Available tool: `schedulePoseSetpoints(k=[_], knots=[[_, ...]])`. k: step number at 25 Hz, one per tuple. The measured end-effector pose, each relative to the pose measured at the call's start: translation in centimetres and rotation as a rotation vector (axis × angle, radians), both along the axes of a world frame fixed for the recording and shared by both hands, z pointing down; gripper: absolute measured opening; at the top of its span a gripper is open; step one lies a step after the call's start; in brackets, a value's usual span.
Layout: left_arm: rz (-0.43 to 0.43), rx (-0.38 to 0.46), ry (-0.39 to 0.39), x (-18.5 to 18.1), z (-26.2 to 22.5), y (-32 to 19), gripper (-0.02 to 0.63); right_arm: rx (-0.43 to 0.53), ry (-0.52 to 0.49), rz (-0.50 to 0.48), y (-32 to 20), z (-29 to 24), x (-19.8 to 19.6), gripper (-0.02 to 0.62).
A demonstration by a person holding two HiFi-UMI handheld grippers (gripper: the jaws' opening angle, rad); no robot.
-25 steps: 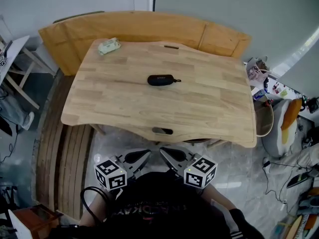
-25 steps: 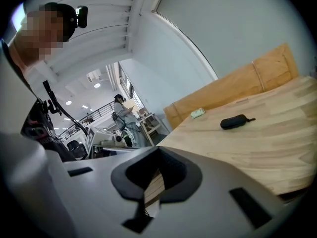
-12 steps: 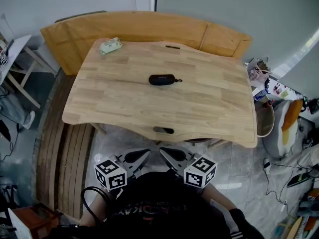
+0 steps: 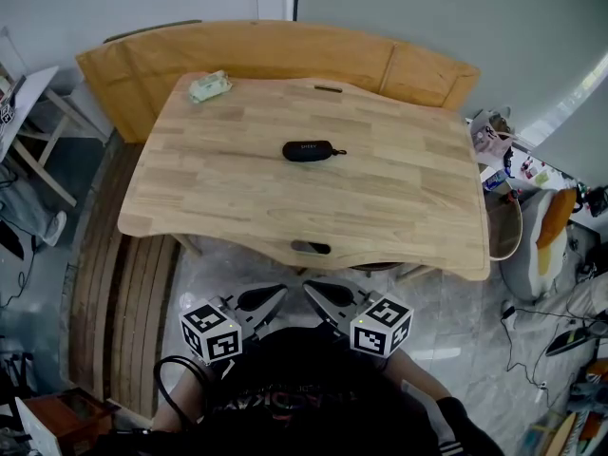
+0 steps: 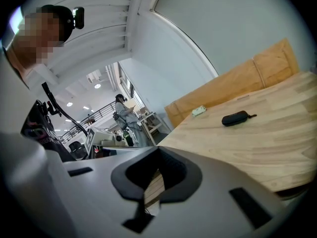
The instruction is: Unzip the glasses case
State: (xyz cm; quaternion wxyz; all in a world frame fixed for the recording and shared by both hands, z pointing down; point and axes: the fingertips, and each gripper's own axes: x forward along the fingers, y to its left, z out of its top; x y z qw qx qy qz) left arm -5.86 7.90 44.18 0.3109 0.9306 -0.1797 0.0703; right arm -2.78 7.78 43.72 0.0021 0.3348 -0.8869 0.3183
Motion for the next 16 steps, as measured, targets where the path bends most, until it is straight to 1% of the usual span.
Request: schedulePoseSetpoints(k=[16], knots=[[-0.009, -0.005, 0.003, 0.01, -0.07, 0.13, 0.011, -0.004, 0.006, -0.003, 0.06, 0.18, 0.09, 0.014]])
